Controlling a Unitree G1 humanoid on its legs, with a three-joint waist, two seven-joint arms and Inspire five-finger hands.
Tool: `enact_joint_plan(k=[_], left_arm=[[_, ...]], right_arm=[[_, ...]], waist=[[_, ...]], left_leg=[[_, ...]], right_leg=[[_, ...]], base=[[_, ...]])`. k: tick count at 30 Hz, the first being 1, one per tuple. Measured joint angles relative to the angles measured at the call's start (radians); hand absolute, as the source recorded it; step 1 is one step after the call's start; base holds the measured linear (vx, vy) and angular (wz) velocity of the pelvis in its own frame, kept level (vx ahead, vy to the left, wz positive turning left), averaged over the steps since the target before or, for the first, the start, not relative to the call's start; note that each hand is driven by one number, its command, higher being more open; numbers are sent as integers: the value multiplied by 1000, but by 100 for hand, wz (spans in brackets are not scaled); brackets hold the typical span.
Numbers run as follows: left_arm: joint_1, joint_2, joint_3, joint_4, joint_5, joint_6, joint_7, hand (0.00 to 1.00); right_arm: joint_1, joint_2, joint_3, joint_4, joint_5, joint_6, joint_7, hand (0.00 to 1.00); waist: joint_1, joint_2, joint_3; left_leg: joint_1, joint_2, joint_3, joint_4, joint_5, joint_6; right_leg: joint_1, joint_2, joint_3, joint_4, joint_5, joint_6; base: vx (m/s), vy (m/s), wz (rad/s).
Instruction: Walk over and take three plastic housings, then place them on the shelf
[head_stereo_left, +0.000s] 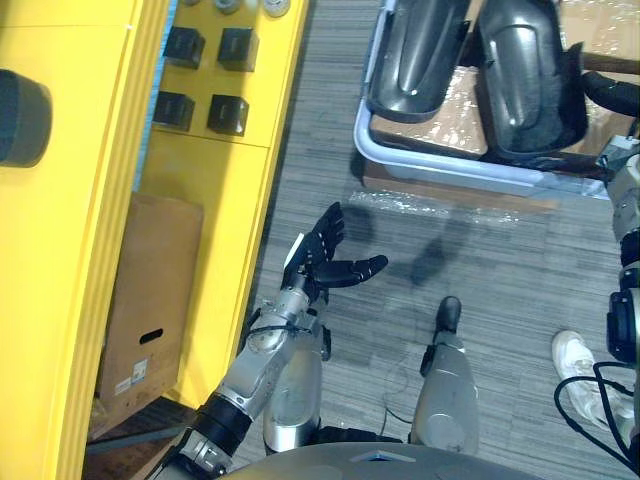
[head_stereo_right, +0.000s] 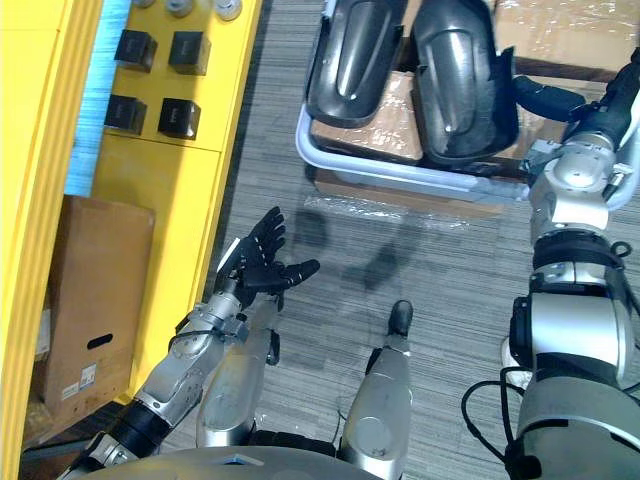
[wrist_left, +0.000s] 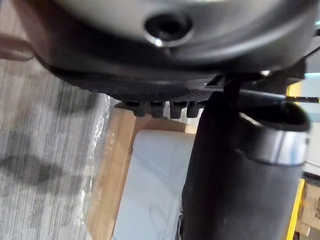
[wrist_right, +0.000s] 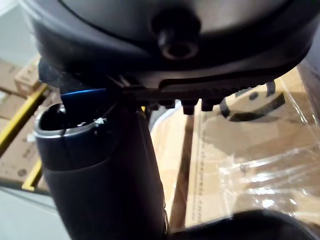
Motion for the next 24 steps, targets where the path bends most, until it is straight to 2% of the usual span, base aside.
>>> enact_joint_plan(k=[2, 6, 7, 19, 24], left_arm=[[-1, 1, -3, 1, -1, -17, 13, 100], [-5, 0, -9, 2, -1, -23, 19, 100], [-5, 1, -10, 6, 0, -23, 19, 100], [-2, 6, -14, 7, 1, -23, 14, 100], [15, 7, -13, 6, 1, -22, 15, 100]], right_arm=[[-22, -6, 26, 21, -61, 15, 22, 100], [-37, -60, 57, 36, -69, 42, 61, 100], [-40, -67, 78, 37, -72, 64, 74, 0], [-109, -130, 156, 81, -343, 242, 173, 0], [-117, -117, 167, 119, -349, 304, 173, 0]], waist=[[6, 7, 0], [22, 11, 2], [21, 11, 2], [19, 10, 2], [14, 10, 2]], left_leg=[[-14, -3, -9, 0, 4, -4], [-31, -6, -28, 0, 12, -12], [-32, -6, -33, 0, 14, -11], [-28, 6, -54, -1, 30, -17], [-16, 9, -52, -1, 36, -12]], right_leg=[[-17, -4, -5, 17, -5, -2], [-30, -8, -18, 32, -9, -2], [-30, -8, -22, 35, -10, -4], [-27, 0, -43, 68, -26, -12], [-16, 3, -43, 71, -28, -15]], base=[[-46, -31, 14], [-35, -55, 10], [-16, -60, 10], [-18, -73, 4], [-12, -73, -1]])
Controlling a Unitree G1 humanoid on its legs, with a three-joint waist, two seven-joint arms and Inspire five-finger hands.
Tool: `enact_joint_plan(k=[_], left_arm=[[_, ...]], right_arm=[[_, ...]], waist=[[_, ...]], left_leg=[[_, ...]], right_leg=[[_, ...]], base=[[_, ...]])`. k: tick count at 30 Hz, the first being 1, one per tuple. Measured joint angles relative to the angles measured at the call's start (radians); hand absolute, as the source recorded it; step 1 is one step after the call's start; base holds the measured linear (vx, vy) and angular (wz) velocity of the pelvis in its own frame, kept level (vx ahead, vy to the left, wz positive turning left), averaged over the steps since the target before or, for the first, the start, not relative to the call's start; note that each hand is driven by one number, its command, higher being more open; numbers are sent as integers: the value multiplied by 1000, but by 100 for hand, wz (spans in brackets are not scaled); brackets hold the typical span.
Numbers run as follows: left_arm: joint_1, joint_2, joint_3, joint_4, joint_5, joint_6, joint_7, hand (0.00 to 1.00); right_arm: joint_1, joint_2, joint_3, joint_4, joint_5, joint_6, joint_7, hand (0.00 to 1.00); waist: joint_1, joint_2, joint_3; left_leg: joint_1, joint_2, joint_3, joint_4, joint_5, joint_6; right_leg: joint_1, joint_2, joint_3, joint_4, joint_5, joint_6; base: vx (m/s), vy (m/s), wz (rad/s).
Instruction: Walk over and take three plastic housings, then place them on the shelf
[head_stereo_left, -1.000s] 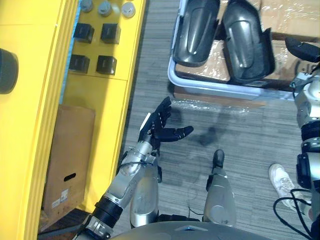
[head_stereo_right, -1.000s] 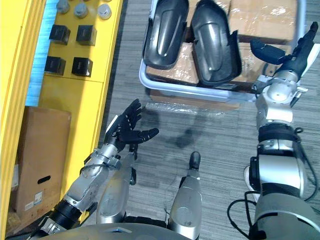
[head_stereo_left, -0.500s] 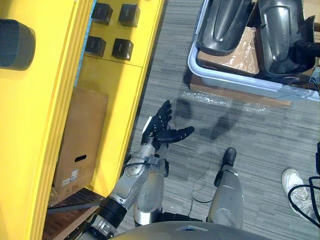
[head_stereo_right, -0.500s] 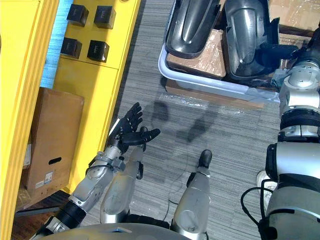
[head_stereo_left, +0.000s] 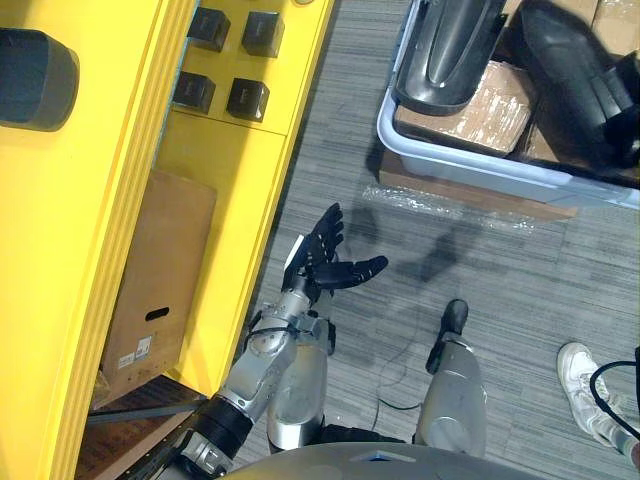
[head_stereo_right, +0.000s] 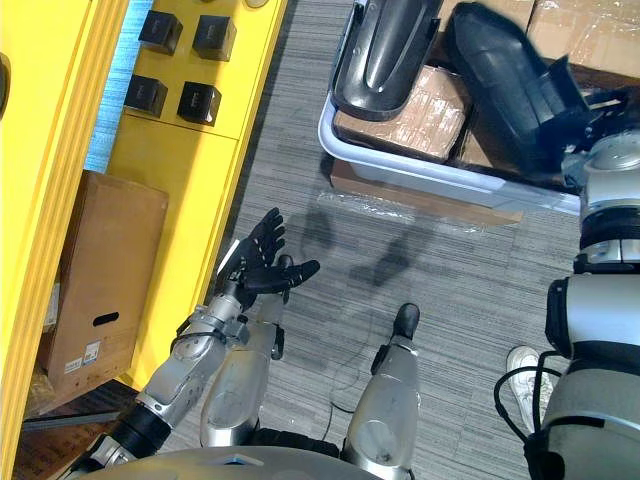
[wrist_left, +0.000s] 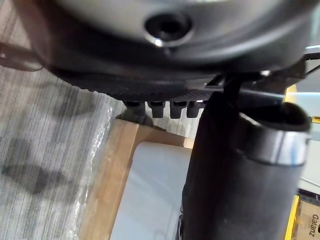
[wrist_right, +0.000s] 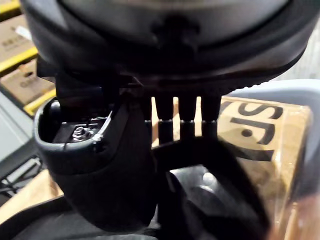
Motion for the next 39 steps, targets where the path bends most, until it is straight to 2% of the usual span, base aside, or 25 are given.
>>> enact_joint_plan(k=[3, 5, 7, 11, 16, 20, 24, 26, 27, 28, 29, 31, 34, 36, 39], left_arm=[[5, 5, -1, -1, 1, 0, 0, 100], [8, 8, 0, -1, 2, 0, 2, 100], [27, 12, 4, -4, 2, 0, 4, 100], [71, 38, 20, -18, 1, 0, 7, 100], [108, 52, 65, -72, -2, -2, 3, 100], [123, 76, 105, -165, -12, -20, -40, 100], [118, 85, 142, -241, -78, -20, -106, 100], [119, 86, 156, -287, -140, -19, -147, 100], [114, 88, 156, -296, -192, -14, -176, 100], [107, 89, 155, -295, -228, 9, -194, 100], [104, 91, 152, -295, -240, 24, -202, 100], [65, 102, 125, -295, -314, 114, -228, 100], [0, 94, 88, -289, -389, 218, -230, 100], [-35, 58, 68, -284, -469, 290, -210, 100], [-67, 7, 54, -202, -617, 319, -145, 100]], right_arm=[[-1, 10, -7, 30, 0, 37, -28, 0], [-1, 14, -17, 50, 0, 52, -74, 0], [-1, 14, -32, 74, -1, 83, -159, 0], [-1, 14, -91, 83, 1, 81, -261, 0], [-1, 14, -123, 61, 9, 21, -336, 0], [54, 10, -139, -105, 6, -71, -396, 0], [197, 10, -196, -298, -57, -165, -461, 0], [273, 26, -215, -392, -92, -205, -489, 0], [326, 61, -234, -446, -133, -225, -505, 0], [376, 112, -239, -490, -175, -234, -516, 0], [401, 138, -239, -512, -193, -239, -516, 0], [493, 209, -239, -600, -272, -268, -518, 0], [530, 269, -237, -678, -355, -279, -517, 0], [563, 318, -230, -736, -427, -310, -515, 0], [635, 374, -212, -800, -491, -343, -509, 0]], waist=[[2, 0, 0], [3, 0, 0], [1, 0, 0], [-17, 0, 0], [-46, -1, 0], [-75, -6, 4], [-79, -18, 7], [-81, -37, -10], [-85, -61, -23], [-92, -90, -45], [-97, -103, -57], [-104, -143, -95], [-112, -155, -107], [-123, -156, -135], [-129, -175, -213]], left_leg=[[14, 1, 3, -1, -7, -8], [13, 1, 4, -1, -7, -8], [13, 1, 6, -1, -6, -7], [16, -1, 14, -1, 2, 2], [42, 0, 23, -2, -3, -4], [65, 0, 27, -2, -10, -9], [113, 0, 23, -2, -31, -7], [117, 1, 21, -2, -37, -8], [126, 2, 20, -2, -38, -3], [138, 2, 21, -2, -40, -2], [144, 2, 21, -2, -42, -1], [168, 3, 30, -3, -53, -3], [200, 5, 50, -3, -54, -4], [222, 16, 69, -7, -65, -3], [234, 46, 101, -7, -79, -12]], right_leg=[[8, 0, 0, -1, -3, -3], [8, -1, 0, -1, -3, -4], [10, -5, 0, -4, -1, -1], [17, -8, 1, -9, 3, 4], [42, -9, 3, -13, 2, 4], [75, -8, -2, -29, 5, 7], [146, -7, -20, -62, 5, 8], [163, -3, -27, -85, 8, 11], [183, 0, -32, -104, 10, 12], [203, 1, -37, -120, 11, 12], [214, 2, -39, -128, 11, 13], [253, 6, -44, -161, 14, 14], [297, 10, -42, -197, 26, 15], [326, 22, -38, -230, 38, 11], [328, 49, -15, -260, 50, 1]], base=[[-28, -55, 0], [-43, -68, 1], [-15, -64, 1], [13, -67, -1], [9, -66, -3], [-1, -60, 1], [29, -52, 6], [51, -51, 7], [106, -62, 5], [109, -55, 5], [143, -69, 5], [116, -58, 1], [56, -38, -9], [5, -44, -17], [-1, -62, -31]])
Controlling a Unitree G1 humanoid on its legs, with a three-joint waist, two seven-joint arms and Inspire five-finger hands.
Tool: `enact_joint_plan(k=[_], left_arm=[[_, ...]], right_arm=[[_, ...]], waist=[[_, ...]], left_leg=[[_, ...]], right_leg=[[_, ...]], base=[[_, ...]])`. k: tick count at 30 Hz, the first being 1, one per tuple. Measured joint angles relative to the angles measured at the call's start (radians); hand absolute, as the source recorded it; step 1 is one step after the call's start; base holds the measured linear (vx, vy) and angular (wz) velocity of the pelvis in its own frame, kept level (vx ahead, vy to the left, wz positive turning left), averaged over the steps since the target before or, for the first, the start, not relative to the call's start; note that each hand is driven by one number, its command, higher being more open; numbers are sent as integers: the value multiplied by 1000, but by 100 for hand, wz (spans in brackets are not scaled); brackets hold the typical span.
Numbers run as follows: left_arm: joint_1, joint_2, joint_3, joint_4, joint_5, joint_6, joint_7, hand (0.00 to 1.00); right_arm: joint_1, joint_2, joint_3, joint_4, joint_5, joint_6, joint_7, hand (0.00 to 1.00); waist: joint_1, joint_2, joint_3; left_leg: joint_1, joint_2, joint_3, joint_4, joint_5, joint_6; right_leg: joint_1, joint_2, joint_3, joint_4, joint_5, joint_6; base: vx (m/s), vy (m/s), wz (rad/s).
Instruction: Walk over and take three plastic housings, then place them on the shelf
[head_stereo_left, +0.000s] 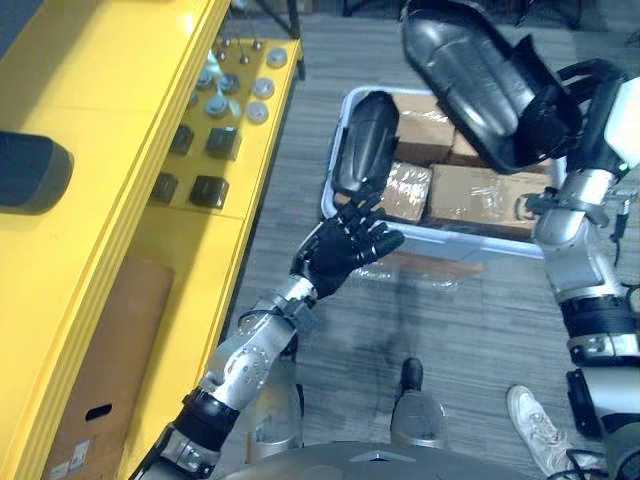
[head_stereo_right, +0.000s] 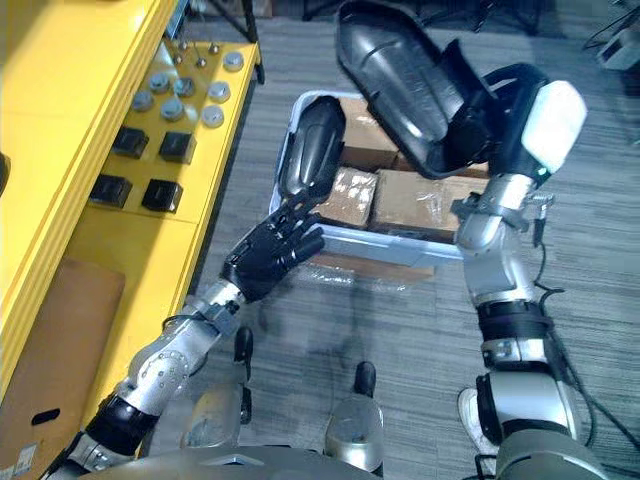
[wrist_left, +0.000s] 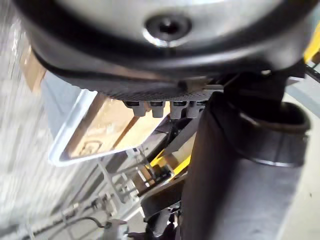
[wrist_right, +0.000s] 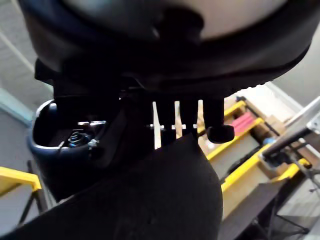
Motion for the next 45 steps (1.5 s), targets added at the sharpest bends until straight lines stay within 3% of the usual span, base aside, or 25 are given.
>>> enact_joint_plan(k=[6, 15, 21, 25, 29, 30, 36, 38, 45], left_arm=[[-57, -54, -17, 165, -97, -12, 93, 100], [-125, -102, -39, 206, -220, -171, 125, 100], [-157, -104, -44, 267, -360, -261, 55, 100], [-159, -105, -53, 270, -410, -274, -9, 100], [-169, -105, -76, 269, -404, -284, -2, 100], [-169, -106, -81, 266, -390, -286, 22, 0], [-169, -123, -99, 264, -293, -318, 166, 0], [-169, -123, -86, 267, -234, -328, 212, 0], [-169, -120, -34, 274, -193, -342, 265, 0]], right_arm=[[86, 50, 23, -107, -56, -37, 5, 0], [132, 154, 169, -132, -127, -86, 86, 0], [164, 211, 246, -116, -131, -87, 132, 0], [164, 225, 248, -112, -128, -87, 130, 0], [164, 229, 254, -90, -128, -87, 106, 0], [164, 231, 257, -77, -127, -90, 99, 0], [165, 237, 276, -41, -120, -94, 58, 0], [165, 238, 288, -47, -120, -120, 34, 0], [194, 254, 315, -127, -122, -174, -7, 0]], waist=[[-23, -31, -79], [-9, -70, -119], [0, -74, -124], [-2, -83, -131], [-1, -93, -150], [0, -96, -156], [4, -99, -168], [4, -99, -168], [9, -102, -171]], left_leg=[[39, 26, 17, 0, -14, -13], [55, 27, 22, 3, -14, -14], [58, 22, 22, 3, -13, -12], [60, 22, 23, 3, -13, -12], [61, 22, 23, 4, -13, -12], [61, 22, 23, 4, -13, -12], [66, 22, 23, 4, -13, -11], [71, 22, 23, 4, -15, -9], [71, 21, 23, 4, -16, -8]], right_leg=[[24, 28, 6, -14, -1, -4], [38, 25, -3, -12, 1, -6], [44, 19, -5, -12, 3, -4], [45, 19, -4, -12, 3, -4], [46, 19, -4, -14, 3, -4], [47, 19, -4, -14, 3, -4], [58, 20, -6, -14, 4, -5], [60, 20, -7, -16, 4, -5], [63, 20, -9, -23, 4, -5]], base=[[-4, -51, -14], [-7, -11, -1], [0, 0, 0], [0, 0, 0], [0, 0, 0], [0, 0, 0], [0, 0, 0], [-16, -9, 1], [0, 0, 0]])
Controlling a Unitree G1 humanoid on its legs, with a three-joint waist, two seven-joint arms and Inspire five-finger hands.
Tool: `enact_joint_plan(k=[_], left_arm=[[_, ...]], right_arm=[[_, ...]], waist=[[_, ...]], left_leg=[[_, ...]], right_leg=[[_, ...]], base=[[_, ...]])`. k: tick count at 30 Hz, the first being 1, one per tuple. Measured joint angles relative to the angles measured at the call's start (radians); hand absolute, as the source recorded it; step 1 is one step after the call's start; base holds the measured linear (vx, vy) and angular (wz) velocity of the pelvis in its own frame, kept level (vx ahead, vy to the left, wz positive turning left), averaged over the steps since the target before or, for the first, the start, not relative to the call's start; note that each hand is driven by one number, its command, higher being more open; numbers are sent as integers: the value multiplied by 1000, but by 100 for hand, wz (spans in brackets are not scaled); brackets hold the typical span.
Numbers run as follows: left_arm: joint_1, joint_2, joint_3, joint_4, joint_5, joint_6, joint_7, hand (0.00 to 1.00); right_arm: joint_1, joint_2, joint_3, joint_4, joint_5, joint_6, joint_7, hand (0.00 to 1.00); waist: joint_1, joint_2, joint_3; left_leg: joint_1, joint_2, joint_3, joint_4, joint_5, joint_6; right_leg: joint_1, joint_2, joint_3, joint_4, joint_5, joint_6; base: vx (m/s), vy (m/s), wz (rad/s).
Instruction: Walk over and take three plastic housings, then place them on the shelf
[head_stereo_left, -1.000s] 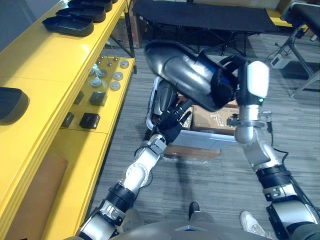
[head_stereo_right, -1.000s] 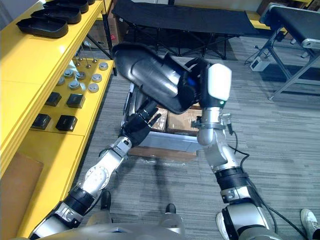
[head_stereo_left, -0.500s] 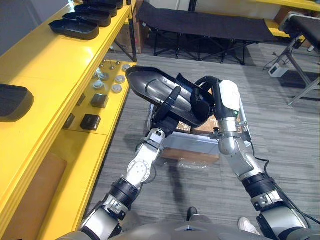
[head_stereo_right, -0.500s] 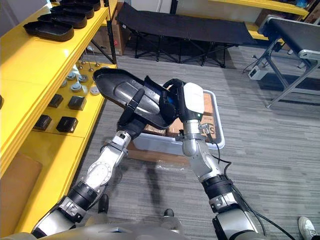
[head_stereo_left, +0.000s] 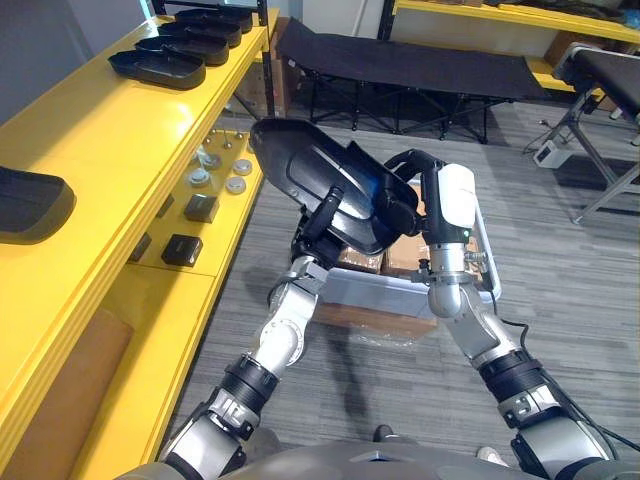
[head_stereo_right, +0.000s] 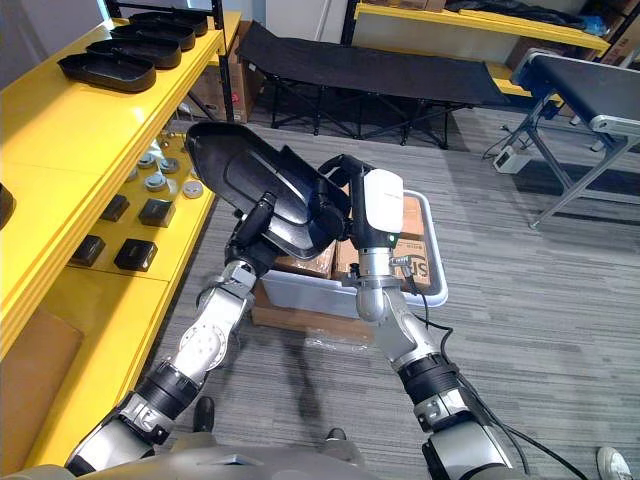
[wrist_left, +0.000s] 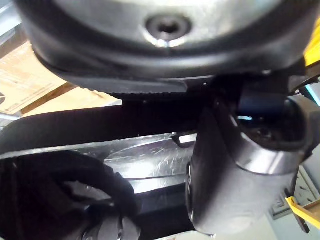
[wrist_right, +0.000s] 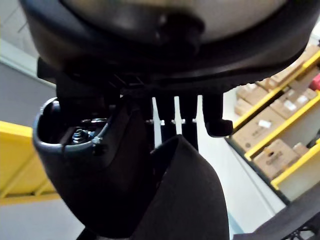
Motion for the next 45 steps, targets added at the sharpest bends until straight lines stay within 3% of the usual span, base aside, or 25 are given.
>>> enact_joint_plan(k=[9, 10, 18, 21, 25, 27, 30, 34, 37, 38, 41, 45], left_arm=[[1, 0, -3, 0, -5, -56, 17, 0], [1, 0, -3, 0, -8, -57, 15, 0], [10, -1, -4, -1, 10, -108, 10, 0], [28, -2, 18, -50, 140, -110, 41, 0], [96, -27, 68, -175, 491, -110, 179, 0], [121, -48, 148, -214, 755, -109, 284, 0], [130, -52, 268, -263, 1022, -103, 412, 0], [184, -52, 391, -376, 1256, -102, 534, 0], [217, -43, 415, -392, 1384, -80, 588, 0], [240, -39, 416, -392, 1458, -50, 602, 0], [280, -23, 424, -368, 1581, 3, 601, 0], [332, 19, 434, -313, 1588, 2, 587, 0]], right_arm=[[20, 25, 8, -35, -6, -18, -2, 0], [26, 34, 8, -36, -6, -23, -8, 100], [74, 69, 76, -73, 51, -91, -37, 100], [136, 113, 87, -119, 113, -119, -22, 100], [202, 143, 66, -177, 265, -116, 85, 100], [248, 169, 30, -207, 377, -108, 167, 100], [297, 171, -10, -258, 519, -102, 250, 100], [364, 179, -96, -274, 710, -95, 323, 100], [385, 188, -133, -283, 875, -100, 414, 100], [405, 200, -143, -314, 1003, -104, 508, 100], [445, 207, -155, -359, 1141, -107, 653, 100], [523, 240, -242, -335, 1116, -107, 655, 100]], waist=[[3, -3, -2], [2, -4, -3], [-8, -9, -6], [-9, -8, -6], [-11, -8, -7], [-13, -7, -7], [-13, -3, -9], [-9, -1, -10], [-9, 3, -12], [-11, 8, -16], [-15, 20, -23], [-34, 22, -26]], left_leg=[[1, 0, 1, 0, -3, -2], [1, 0, 2, 0, -4, -2], [13, 0, 13, 1, -8, -2], [16, -1, 14, 0, -10, -4], [19, -1, 15, 0, -11, -5], [29, -1, 15, 0, -11, -5], [32, -1, 15, 0, -16, -9], [32, -1, 15, 0, -22, -15], [32, -1, 16, 0, -23, -15], [32, -1, 19, 0, -23, -16], [32, 1, 35, 0, -26, -14], [31, 1, 44, 0, -29, -11]], right_leg=[[4, 0, -2, -6, 0, 0], [4, 0, -2, -7, 0, 0], [8, -1, 8, -6, -1, -1], [6, -2, 8, 4, -6, -8], [-3, -4, 9, 26, -15, -15], [-5, -7, 10, 48, -28, -17], [-5, -7, 10, 55, -36, -24], [-5, -8, 10, 48, -35, -24], [-5, -8, 10, 46, -35, -24], [-5, -8, 13, 44, -35, -24], [-17, -8, 30, 44, -33, -22], [-20, -8, 37, 36, -32, -21]], base=[[0, 0, 0], [0, 0, 0], [0, -4, -3], [0, 0, 0], [0, 0, 0], [0, 0, 0], [-21, -8, 0], [0, 0, 0], [0, 0, 0], [8, -9, -4], [14, -4, -15], [17, -5, -7]])
